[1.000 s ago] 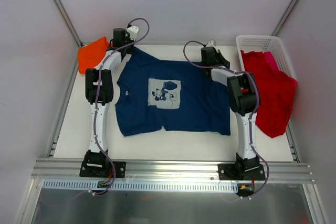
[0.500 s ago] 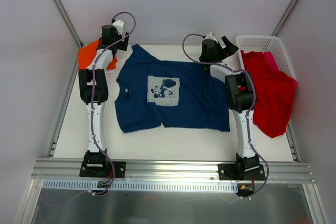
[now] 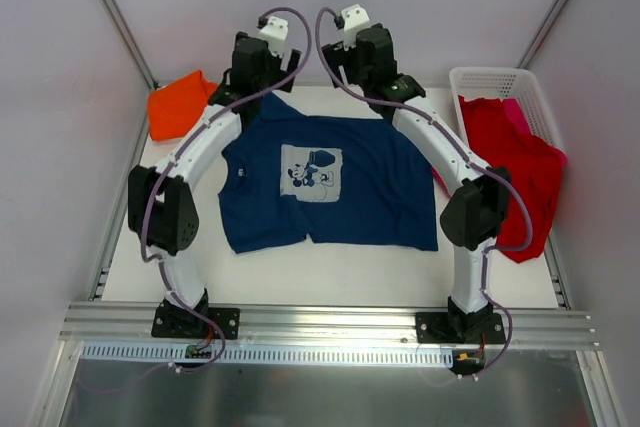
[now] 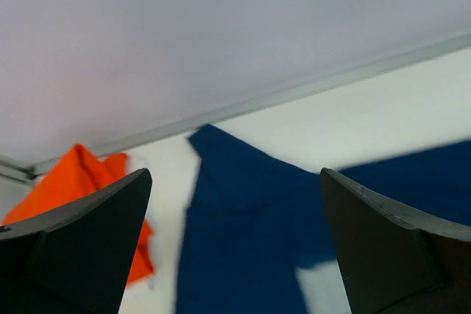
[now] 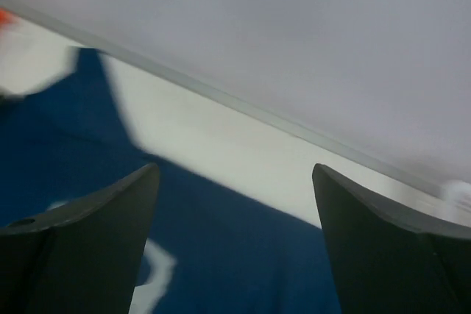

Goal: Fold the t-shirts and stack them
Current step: Flatten out the tshirt

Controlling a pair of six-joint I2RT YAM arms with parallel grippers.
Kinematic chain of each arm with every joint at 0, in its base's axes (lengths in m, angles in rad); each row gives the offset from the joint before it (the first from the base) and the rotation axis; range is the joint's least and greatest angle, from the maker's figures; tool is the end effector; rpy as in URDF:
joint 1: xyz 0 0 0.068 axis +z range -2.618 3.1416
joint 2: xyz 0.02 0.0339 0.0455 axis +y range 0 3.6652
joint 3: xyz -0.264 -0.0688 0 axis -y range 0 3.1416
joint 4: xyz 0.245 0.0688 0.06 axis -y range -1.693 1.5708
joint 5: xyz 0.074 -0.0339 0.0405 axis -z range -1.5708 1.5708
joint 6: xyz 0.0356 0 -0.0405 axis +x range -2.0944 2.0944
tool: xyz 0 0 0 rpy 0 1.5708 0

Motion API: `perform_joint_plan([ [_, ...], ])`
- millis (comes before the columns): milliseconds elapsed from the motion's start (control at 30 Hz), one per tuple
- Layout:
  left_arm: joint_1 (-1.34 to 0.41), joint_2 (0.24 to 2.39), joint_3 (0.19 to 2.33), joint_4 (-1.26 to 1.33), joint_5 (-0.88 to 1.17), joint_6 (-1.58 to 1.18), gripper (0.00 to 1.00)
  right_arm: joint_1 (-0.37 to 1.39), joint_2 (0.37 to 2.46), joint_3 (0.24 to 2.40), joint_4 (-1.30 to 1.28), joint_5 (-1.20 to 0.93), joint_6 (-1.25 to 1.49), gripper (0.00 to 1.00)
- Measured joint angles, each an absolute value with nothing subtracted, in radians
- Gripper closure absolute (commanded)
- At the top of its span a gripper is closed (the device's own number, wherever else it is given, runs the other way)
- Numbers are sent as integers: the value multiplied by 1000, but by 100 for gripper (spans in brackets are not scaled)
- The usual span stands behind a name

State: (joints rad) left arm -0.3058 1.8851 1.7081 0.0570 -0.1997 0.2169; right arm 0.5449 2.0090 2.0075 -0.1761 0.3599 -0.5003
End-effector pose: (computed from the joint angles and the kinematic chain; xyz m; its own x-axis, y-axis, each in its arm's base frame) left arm 0.4422 -0.1322 0.3675 -0.0884 0.2491 -0.9644 0.1293 0.9629 0.2368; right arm 0.4193 0.2395 0.3932 -0.0421 -0.5505 -0.8338 -0.2380 0.8160 -0.5267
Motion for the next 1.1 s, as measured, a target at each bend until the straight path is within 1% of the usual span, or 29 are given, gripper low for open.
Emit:
perform_joint_plan([
  [33, -352, 1834, 1672, 43, -210, 200, 1, 548, 2003, 2036, -200, 265, -447, 10],
  [67, -391, 1784, 1632, 27, -217, 179, 1, 550, 2003, 2077, -235, 156, -376, 6],
  [133, -436, 1663, 1515, -7, -217, 121, 1, 549, 2026, 2140, -268, 6, -282, 6],
  [200, -437, 1520, 1354, -37, -217, 62, 1, 549, 2090, 2223, -303, -118, -192, 6],
  [267, -414, 1376, 1206, -84, -229, 16, 1, 549, 2170, 2286, -305, -217, -107, 3],
  [333, -410, 1263, 1095, -118, -274, -17, 1, 549, 2234, 2289, -286, -295, -23, 2],
  [400, -436, 1183, 1045, -175, -289, -42, 1, 549, 2304, 2258, -233, -369, 78, 0],
  [467, -460, 1140, 1041, -208, -288, -56, 1, 549, 2372, 2253, -193, -413, 156, 1],
  [600, -471, 1088, 1077, -289, -299, -52, 1, 553, 2495, 2263, -125, -451, 279, 1],
  [767, -471, 1011, 1061, -321, -319, -37, 1, 566, 2568, 2263, 40, -449, 412, 1],
  [900, -471, 962, 996, -318, -337, -37, 1, 590, 2613, 2288, 178, -411, 484, 1],
  [1100, -471, 965, 939, -322, -360, -30, 1, 627, 2667, 2289, 311, -326, 550, 1],
])
